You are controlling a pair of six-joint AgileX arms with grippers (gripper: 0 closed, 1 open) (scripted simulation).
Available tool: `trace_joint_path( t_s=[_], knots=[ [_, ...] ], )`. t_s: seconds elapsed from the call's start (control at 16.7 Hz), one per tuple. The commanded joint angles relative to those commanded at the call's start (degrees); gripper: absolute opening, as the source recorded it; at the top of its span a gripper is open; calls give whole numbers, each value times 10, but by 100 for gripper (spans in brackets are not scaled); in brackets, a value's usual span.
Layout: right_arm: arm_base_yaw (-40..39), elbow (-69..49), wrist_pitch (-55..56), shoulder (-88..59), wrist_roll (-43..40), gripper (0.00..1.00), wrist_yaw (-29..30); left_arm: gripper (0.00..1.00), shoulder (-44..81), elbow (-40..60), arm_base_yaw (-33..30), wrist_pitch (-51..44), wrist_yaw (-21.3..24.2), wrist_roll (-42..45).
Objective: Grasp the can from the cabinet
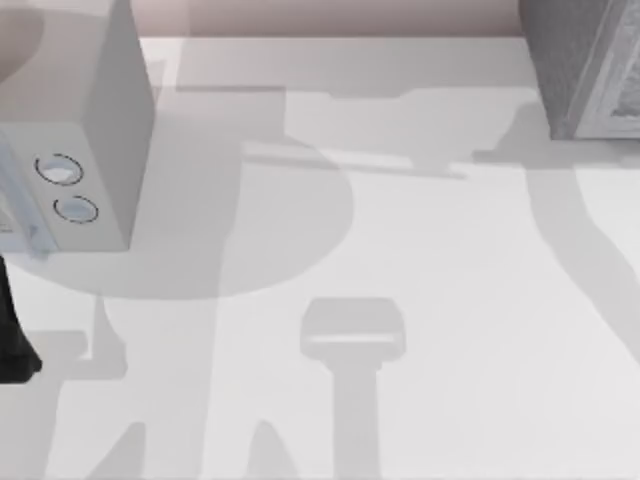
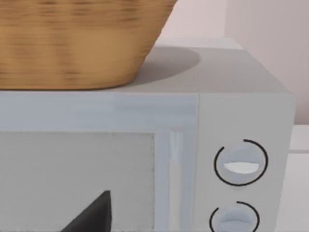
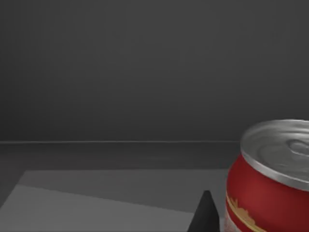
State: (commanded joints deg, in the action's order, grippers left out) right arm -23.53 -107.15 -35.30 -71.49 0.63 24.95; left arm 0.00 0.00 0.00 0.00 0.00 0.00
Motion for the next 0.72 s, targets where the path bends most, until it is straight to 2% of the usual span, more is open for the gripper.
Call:
trace_joint_path(
  t_s=[0.18,0.36,0.72],
  knots=[
    [4,4,3,3,1,0,-3,100,0,0,0,0,0,0],
    [16,59,22,40,0,0,-16,100,0,0,0,0,0,0],
    [68,321,102,204,-1,0,-73,100,0,0,0,0,0,0]
  ],
)
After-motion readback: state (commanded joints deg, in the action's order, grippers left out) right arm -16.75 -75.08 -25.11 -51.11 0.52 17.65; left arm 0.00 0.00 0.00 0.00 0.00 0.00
